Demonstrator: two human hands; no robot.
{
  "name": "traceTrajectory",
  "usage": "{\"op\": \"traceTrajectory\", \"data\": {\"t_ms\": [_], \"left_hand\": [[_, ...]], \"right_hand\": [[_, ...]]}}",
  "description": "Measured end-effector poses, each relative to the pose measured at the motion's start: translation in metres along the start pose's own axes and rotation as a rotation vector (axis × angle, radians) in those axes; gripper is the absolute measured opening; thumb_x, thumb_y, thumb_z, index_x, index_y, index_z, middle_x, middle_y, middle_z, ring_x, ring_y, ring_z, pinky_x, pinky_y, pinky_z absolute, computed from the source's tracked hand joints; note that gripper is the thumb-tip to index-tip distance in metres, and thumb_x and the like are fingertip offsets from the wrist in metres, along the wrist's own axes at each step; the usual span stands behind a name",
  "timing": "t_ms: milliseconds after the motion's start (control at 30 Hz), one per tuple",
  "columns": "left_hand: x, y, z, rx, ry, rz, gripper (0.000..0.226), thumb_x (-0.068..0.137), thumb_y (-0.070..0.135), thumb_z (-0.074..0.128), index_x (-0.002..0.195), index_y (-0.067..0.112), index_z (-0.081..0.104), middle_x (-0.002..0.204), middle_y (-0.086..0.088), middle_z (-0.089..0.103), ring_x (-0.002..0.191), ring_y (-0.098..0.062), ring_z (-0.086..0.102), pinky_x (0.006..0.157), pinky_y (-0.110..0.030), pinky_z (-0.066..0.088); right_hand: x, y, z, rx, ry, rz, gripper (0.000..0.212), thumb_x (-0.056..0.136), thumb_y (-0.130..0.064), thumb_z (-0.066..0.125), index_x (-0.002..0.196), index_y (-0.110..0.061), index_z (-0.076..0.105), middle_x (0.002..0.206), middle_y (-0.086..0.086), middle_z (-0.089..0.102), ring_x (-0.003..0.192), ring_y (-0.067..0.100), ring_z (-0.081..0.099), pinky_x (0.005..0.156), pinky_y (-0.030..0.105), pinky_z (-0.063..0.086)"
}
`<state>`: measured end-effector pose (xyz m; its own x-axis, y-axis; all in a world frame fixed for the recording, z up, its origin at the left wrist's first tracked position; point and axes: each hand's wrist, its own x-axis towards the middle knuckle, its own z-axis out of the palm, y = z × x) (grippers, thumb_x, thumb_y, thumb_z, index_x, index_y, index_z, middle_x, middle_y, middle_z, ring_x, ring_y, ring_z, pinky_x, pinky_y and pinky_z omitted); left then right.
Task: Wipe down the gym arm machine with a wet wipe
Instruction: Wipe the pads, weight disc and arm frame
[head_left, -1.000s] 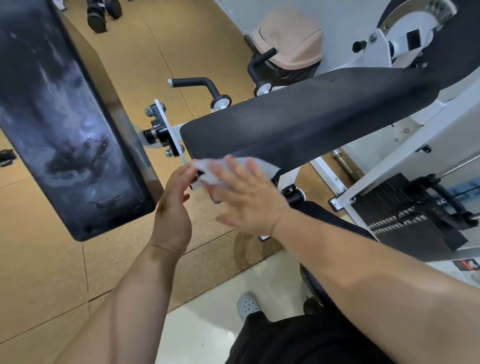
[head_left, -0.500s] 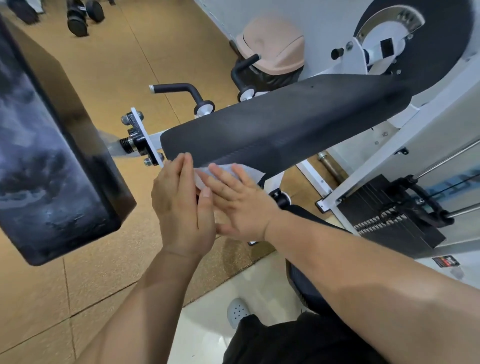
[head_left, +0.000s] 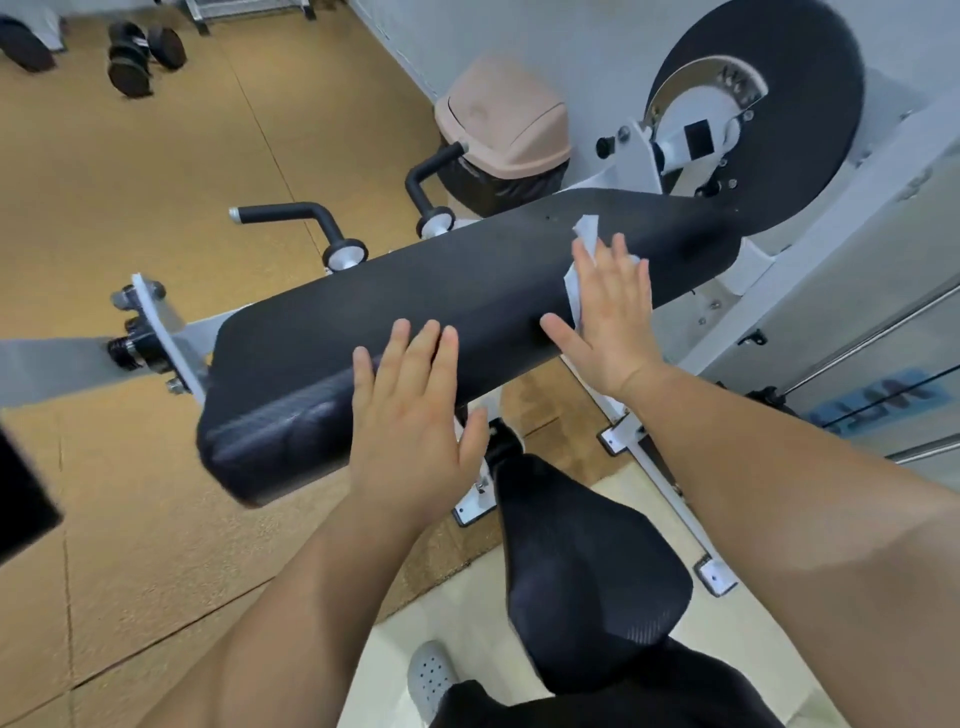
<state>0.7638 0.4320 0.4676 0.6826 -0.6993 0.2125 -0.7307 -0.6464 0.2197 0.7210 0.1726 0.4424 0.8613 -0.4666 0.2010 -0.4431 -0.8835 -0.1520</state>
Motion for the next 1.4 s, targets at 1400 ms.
{"op": "traceTrajectory", "data": {"t_ms": [1400], "left_hand": [[0.298, 0.247, 0.099, 0.210, -0.282, -0.034, 0.080, 0.095, 0.063, 0.009, 0.159, 0.017, 0.025, 0.161, -0.006, 0.034, 0.147, -0.029, 0.030, 0.119, -0.051, 0.028]], "right_hand": [[0.155, 0.306, 0.086, 0.347, -0.244, -0.125, 0.075, 0.099, -0.054, 0.009, 0.164, -0.017, 0.010, 0.172, 0.006, 0.011, 0.159, 0.023, -0.006, 0.127, 0.049, -0.010]]}}
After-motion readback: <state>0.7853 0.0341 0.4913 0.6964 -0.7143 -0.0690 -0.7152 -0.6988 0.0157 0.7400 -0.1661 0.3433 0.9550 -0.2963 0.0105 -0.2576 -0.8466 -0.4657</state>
